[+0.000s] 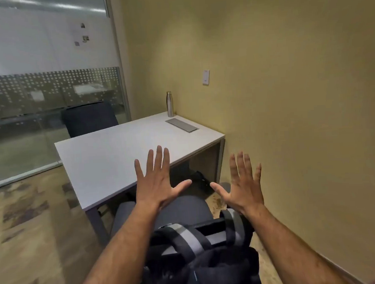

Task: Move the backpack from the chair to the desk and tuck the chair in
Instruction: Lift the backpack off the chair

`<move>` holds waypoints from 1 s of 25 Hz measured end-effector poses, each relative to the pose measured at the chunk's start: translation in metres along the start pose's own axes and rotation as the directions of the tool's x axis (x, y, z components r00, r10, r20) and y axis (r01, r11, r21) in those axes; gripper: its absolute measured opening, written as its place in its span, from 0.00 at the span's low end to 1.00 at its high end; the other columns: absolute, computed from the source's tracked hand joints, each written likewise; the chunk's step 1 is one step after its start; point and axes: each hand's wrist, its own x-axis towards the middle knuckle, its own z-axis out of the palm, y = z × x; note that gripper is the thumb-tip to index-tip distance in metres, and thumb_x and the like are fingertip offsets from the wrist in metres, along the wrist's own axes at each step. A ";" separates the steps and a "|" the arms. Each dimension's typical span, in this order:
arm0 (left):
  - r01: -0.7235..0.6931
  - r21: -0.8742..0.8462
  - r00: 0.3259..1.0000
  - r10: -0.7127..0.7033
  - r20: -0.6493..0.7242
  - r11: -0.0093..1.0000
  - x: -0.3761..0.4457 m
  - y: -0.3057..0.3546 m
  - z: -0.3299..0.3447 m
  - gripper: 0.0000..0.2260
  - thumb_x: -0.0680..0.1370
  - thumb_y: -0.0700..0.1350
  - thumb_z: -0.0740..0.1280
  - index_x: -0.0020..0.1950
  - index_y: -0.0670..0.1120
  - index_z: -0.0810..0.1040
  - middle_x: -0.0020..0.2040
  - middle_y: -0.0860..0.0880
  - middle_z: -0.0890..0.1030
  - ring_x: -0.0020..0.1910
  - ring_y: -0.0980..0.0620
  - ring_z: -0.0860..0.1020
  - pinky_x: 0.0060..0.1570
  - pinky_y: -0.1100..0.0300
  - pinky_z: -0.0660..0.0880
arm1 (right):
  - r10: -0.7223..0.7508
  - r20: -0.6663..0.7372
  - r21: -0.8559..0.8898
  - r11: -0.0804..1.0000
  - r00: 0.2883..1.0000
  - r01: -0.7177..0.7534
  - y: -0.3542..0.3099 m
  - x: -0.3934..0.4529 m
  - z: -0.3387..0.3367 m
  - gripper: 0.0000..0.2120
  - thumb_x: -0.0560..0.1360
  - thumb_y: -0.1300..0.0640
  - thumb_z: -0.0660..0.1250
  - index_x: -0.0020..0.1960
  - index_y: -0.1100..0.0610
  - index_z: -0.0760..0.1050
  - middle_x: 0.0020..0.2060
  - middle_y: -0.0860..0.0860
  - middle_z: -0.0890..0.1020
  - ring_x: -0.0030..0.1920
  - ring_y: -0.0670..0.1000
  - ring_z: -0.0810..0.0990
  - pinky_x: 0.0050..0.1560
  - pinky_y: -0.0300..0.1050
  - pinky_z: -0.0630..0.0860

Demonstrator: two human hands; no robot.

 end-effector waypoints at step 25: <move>0.016 -0.590 0.769 0.367 0.523 0.808 -0.054 -0.013 0.066 0.26 0.71 0.74 0.62 0.45 0.50 0.76 0.41 0.54 0.80 0.40 0.55 0.75 0.47 0.50 0.75 | -0.531 0.485 0.370 0.845 0.695 0.387 0.025 -0.045 0.011 0.37 0.66 0.21 0.64 0.64 0.45 0.74 0.59 0.41 0.79 0.59 0.43 0.76 0.62 0.50 0.75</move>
